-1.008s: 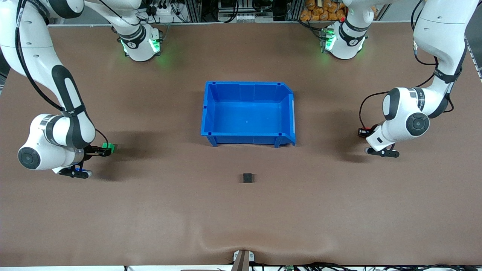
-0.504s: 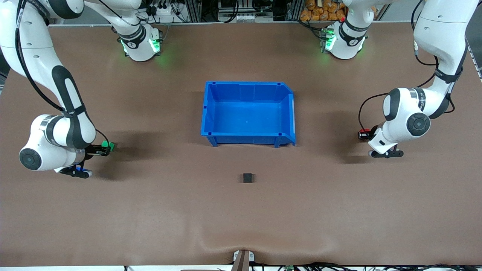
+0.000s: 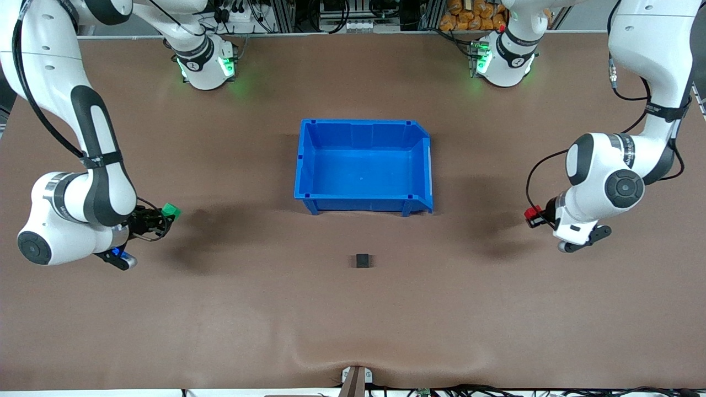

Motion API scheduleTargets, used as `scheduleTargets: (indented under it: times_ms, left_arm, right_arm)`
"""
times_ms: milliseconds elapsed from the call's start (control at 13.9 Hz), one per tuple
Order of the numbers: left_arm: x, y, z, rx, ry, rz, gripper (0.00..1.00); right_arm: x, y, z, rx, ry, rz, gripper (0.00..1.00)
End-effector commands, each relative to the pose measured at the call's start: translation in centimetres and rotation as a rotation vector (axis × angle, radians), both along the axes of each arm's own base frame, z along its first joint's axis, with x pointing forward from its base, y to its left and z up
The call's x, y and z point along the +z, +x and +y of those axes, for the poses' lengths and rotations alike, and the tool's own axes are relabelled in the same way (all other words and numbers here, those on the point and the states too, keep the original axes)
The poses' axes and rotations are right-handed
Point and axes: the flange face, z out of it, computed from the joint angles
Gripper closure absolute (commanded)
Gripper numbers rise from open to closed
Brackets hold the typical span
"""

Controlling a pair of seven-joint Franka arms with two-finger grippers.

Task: Attach green and red cubes to black cube
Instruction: 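Carry the green cube with the right gripper while the left gripper carries the red cube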

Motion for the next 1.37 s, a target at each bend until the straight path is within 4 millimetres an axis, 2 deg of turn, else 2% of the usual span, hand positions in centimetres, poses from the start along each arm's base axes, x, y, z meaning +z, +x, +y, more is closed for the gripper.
scheduleTargets:
  times_ms: [0, 144, 360, 504, 648, 792, 1008, 1153, 1297]
  left_arm:
    - [1.9, 2.6, -1.6, 0.103, 0.015, 0.001, 1.00]
    - [3.3, 4.0, -3.1, 0.176, 0.016, 0.010, 1.00]
    - [5.3, 5.2, -4.3, 0.270, -0.026, 0.017, 1.00]
    - [6.5, 5.9, -4.5, 0.336, -0.065, 0.010, 1.00]
    - [6.3, 6.8, -5.3, 0.419, -0.102, 0.013, 1.00]
    - [5.2, 7.5, -8.0, 0.471, -0.108, 0.023, 1.00]
    - [4.4, 9.3, -11.5, 0.602, -0.139, 0.023, 1.00]
    - [4.0, 9.5, -13.6, 0.702, -0.138, 0.031, 1.00]
    - [2.9, 9.1, -16.7, 0.801, -0.138, 0.047, 1.00]
  right_arm:
    - [0.9, 0.2, 1.5, -0.102, 0.023, 0.013, 1.00]
    - [2.0, 0.7, 3.7, -0.171, 0.029, 0.019, 1.00]
    - [3.5, 1.4, 7.5, -0.269, -0.035, 0.023, 1.00]
    - [3.5, 1.4, 9.8, -0.339, -0.074, 0.037, 1.00]
    - [4.2, 1.8, 12.3, -0.447, -0.007, 0.070, 1.00]
    - [4.6, 2.4, 13.2, -0.533, 0.029, 0.071, 1.00]
    - [4.6, 2.6, 16.4, -0.609, 0.012, 0.054, 1.00]
    - [4.7, 3.1, 17.8, -0.700, 0.015, 0.035, 1.00]
    - [4.1, 3.1, 20.3, -0.748, 0.013, 0.031, 1.00]
